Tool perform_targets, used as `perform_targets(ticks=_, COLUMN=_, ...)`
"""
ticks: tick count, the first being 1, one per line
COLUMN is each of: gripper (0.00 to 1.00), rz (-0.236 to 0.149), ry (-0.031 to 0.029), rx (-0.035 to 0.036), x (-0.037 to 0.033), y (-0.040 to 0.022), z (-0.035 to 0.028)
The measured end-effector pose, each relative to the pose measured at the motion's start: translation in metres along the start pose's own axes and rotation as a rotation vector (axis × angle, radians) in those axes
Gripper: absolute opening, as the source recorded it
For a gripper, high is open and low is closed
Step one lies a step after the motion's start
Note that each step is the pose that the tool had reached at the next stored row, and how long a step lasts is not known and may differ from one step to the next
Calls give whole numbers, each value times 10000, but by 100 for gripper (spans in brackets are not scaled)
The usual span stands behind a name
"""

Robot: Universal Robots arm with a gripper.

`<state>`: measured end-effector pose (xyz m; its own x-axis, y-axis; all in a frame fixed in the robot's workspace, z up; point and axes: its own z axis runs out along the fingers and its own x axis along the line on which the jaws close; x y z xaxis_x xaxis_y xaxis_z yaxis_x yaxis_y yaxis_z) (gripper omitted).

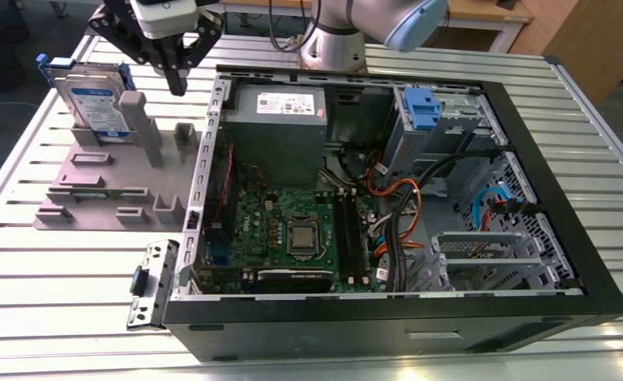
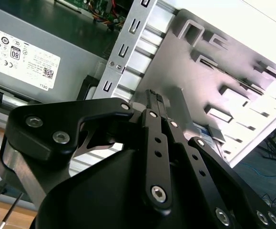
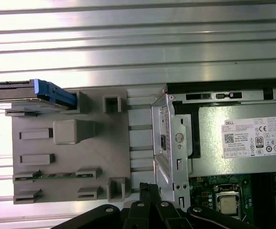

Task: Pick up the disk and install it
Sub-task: 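Reach for the disk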

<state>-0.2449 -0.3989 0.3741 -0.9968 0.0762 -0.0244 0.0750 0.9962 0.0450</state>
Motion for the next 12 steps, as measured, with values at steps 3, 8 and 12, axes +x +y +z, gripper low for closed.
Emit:
perform_targets(ticks=3, gripper=10, rz=0, ry=0, rx=0, x=8, y=-1, z=1)
perform_targets(ticks=8, gripper=10, rz=1, ry=0, rx=0, x=19, y=-1, z=3)
perform_targets(ticks=12, gripper=10, rz=0, ry=0, rx=0, x=29, y=-2, z=5)
